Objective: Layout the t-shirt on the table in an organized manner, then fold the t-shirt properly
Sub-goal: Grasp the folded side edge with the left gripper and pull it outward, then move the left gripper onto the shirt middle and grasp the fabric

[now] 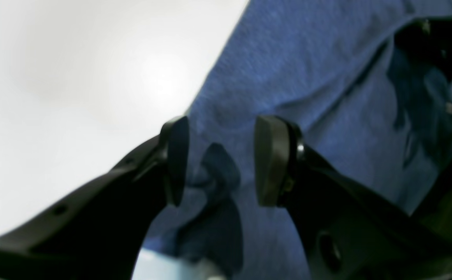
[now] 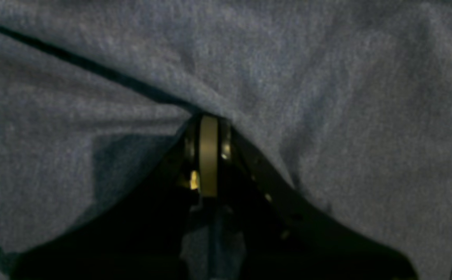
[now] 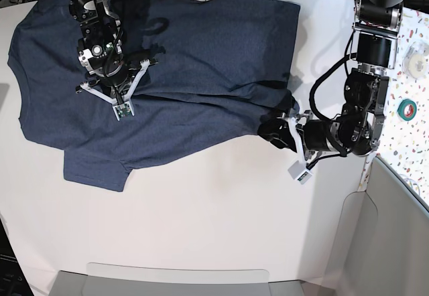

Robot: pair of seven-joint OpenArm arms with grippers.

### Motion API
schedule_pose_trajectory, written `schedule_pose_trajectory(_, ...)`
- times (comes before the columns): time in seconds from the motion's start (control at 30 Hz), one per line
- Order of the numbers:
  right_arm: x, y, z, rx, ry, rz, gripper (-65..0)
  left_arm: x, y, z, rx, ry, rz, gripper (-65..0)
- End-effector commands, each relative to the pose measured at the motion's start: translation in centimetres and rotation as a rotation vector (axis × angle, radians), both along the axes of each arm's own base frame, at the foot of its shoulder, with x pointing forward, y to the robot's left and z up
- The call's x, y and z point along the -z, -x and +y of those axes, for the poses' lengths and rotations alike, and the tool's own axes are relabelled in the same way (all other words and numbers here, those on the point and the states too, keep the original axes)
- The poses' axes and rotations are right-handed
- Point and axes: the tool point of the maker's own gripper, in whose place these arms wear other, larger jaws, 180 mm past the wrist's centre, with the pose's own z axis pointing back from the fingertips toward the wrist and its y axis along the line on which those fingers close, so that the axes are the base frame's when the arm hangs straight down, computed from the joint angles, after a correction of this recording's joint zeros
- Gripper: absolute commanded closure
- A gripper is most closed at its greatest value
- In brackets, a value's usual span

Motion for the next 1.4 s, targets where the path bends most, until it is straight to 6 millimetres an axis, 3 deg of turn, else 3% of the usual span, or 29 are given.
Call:
schedule_pose_trajectory(0.0,2.9,3.8,-1.3,0.03,0.044,0.196,0.0,-1.5,-1.3,0.0,-0.015,0.028,-0.044,-26.8)
schedule_pose_trajectory(0.3,2.9,3.9,-1.0,0.029,0.037,0.198,0.0,0.0,-2.8,-1.9,-0.027,0.038,-0.016,-26.9)
schedule_pose_trajectory(0.47,3.0,4.1,-1.0,0.029,0.037,0.203,0.0,1.9,-2.4,-2.4,0.019,-0.068,-0.043,-26.9)
schedule_pose_trajectory(0.83,3.0,4.0,-1.0,0.029,0.037,0.201,0.0,2.3,-1.9,-2.6,0.032,-0.076,-0.033,-26.3)
schedule_pose_trajectory(0.93,3.0,3.9,-1.0,0.029,0.037,0.2,0.0,2.4,-1.8,-2.6,0.036,-0.077,-0.03,-17.8)
schedule_pose_trajectory(1.03,3.0,3.9,-1.0,0.029,0.037,0.2,0.0,2.5,-1.7,-3.0,0.04,-0.072,-0.026,-0.8)
schedule_pose_trajectory(1.1,3.0,3.9,-1.0,0.029,0.037,0.2,0.0,2.7,-1.3,-2.9,0.052,-0.087,-0.008,0.0)
schedule_pose_trajectory(1.27,3.0,3.9,-1.0,0.029,0.037,0.2,0.0,0.3,-1.3,-4.3,0.106,-0.086,-0.081,0.0)
schedule_pose_trajectory(1.37,3.0,3.9,-0.9,0.029,0.035,0.2,0.0,-2.6,-0.2,-7.1,0.194,-0.073,-0.161,0.0)
